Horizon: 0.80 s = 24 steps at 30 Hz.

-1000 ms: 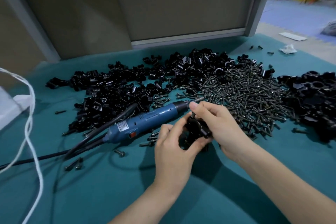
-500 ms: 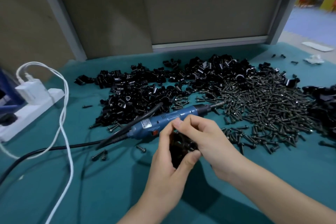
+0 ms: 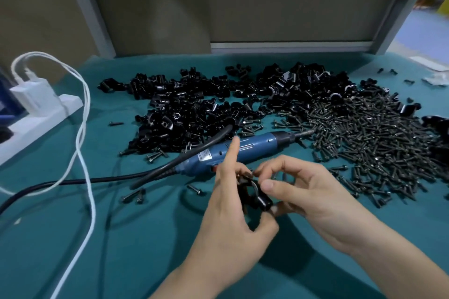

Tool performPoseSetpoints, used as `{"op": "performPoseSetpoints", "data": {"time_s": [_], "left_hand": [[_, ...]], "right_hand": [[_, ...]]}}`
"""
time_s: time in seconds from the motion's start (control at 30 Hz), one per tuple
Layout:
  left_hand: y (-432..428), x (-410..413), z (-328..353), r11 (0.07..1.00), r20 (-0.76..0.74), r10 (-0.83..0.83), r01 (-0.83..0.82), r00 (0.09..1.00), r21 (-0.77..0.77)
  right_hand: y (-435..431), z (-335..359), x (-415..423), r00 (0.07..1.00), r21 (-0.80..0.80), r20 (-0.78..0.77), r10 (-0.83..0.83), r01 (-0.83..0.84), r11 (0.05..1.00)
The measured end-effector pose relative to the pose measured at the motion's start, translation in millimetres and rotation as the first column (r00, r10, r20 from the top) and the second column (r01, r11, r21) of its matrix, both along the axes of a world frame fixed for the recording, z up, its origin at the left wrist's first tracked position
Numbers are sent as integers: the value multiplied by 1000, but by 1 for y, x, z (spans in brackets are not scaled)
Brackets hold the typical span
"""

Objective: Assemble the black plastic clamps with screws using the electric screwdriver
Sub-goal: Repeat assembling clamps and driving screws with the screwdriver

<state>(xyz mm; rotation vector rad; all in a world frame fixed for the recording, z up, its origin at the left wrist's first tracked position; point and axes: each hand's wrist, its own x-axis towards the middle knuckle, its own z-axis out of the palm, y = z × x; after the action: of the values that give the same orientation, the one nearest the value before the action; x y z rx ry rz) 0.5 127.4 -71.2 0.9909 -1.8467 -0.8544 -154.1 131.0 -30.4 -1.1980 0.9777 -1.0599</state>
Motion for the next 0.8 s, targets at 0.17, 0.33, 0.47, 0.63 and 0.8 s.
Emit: {"op": "performPoseSetpoints", "data": {"time_s": [0.17, 0.33, 0.47, 0.63, 0.8], "left_hand": [[-3, 3, 2, 998, -3, -54, 54, 999, -25], [-3, 3, 0, 999, -69, -53, 52, 996, -17], [-7, 5, -2, 1000, -15, -28, 28, 999, 4], [-12, 7, -10, 992, 102, -116, 111, 988, 56], [-16, 6, -17, 992, 85, -109, 102, 990, 77]], "right_hand": [[3, -9, 4, 998, 35, 28, -47, 46, 998], [4, -13, 2, 995, 66, 63, -84, 79, 995], [4, -11, -1, 992, 8, 56, -116, 115, 993], [0, -11, -6, 971, -111, 36, -237, 239, 965], [1, -12, -5, 957, -223, -131, -259, 227, 948]]}}
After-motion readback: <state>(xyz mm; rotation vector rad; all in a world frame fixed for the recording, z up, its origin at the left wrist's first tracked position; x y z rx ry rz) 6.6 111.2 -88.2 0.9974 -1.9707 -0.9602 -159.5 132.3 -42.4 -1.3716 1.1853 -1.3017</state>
